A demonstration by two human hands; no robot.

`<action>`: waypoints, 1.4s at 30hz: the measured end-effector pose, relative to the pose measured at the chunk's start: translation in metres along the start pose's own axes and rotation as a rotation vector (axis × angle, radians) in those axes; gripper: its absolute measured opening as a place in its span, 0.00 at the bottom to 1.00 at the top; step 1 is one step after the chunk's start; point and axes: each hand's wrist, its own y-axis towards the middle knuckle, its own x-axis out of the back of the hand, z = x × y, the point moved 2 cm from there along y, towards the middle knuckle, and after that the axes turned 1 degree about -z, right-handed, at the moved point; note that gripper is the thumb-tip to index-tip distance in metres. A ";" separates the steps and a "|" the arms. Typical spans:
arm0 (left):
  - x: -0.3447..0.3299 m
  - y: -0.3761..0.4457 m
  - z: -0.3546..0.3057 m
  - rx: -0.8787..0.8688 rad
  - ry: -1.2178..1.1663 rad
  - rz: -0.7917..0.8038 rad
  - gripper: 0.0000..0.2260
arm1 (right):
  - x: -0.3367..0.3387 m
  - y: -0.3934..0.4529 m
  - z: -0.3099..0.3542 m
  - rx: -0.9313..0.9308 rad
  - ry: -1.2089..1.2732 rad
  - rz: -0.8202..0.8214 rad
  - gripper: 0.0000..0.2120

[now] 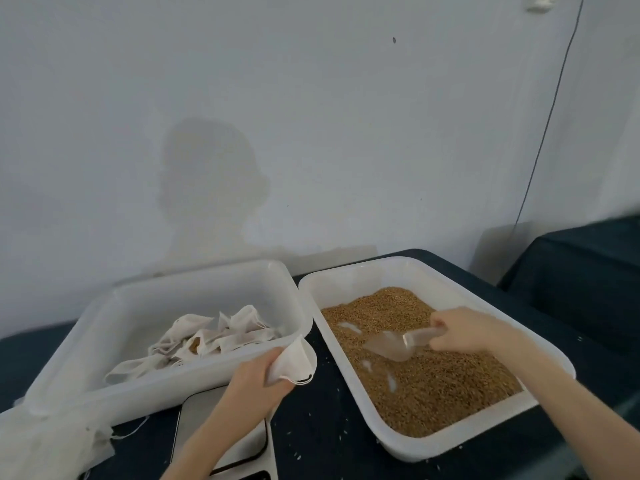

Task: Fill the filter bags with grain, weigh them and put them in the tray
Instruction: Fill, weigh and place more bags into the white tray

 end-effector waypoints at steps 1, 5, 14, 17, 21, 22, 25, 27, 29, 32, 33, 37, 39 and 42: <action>0.001 0.000 0.001 0.001 0.003 -0.001 0.08 | 0.008 -0.004 -0.006 -0.024 -0.024 -0.028 0.03; 0.000 0.001 0.002 0.008 0.011 0.008 0.09 | 0.026 -0.013 -0.024 -0.166 -0.178 -0.081 0.13; -0.008 -0.004 0.000 0.004 0.015 0.041 0.06 | -0.010 0.037 0.003 -0.145 -0.136 -0.127 0.12; -0.008 -0.005 -0.002 -0.032 0.009 0.058 0.02 | -0.022 0.059 0.009 -0.121 -0.050 -0.126 0.12; -0.003 -0.007 0.000 -0.050 -0.007 0.045 0.08 | -0.027 0.073 0.010 -0.111 -0.040 -0.108 0.14; -0.002 -0.008 0.001 -0.055 -0.009 0.037 0.10 | -0.028 0.074 0.009 -0.106 -0.024 -0.091 0.15; 0.001 -0.008 -0.001 -0.073 -0.022 0.014 0.13 | -0.034 0.071 0.006 -0.092 0.080 -0.049 0.20; 0.003 -0.008 0.000 -0.078 -0.031 0.001 0.14 | -0.035 0.066 0.003 -0.065 0.139 -0.039 0.18; 0.006 -0.010 0.002 -0.062 -0.021 -0.009 0.13 | -0.034 0.060 0.001 -0.013 0.182 -0.046 0.14; 0.012 -0.012 0.009 -0.020 0.012 -0.004 0.11 | -0.031 0.049 0.000 0.068 0.233 -0.054 0.10; 0.014 -0.013 0.012 -0.004 0.025 -0.004 0.10 | -0.031 0.046 0.001 0.085 0.247 -0.055 0.10; 0.020 -0.020 0.018 0.037 0.064 -0.016 0.08 | -0.035 0.037 0.002 0.100 0.262 -0.081 0.11; 0.022 -0.022 0.020 0.048 0.066 -0.015 0.09 | -0.033 0.034 0.000 0.083 0.247 -0.135 0.11; 0.026 -0.025 0.021 0.064 0.057 -0.010 0.09 | -0.027 0.029 -0.004 0.041 0.218 -0.187 0.12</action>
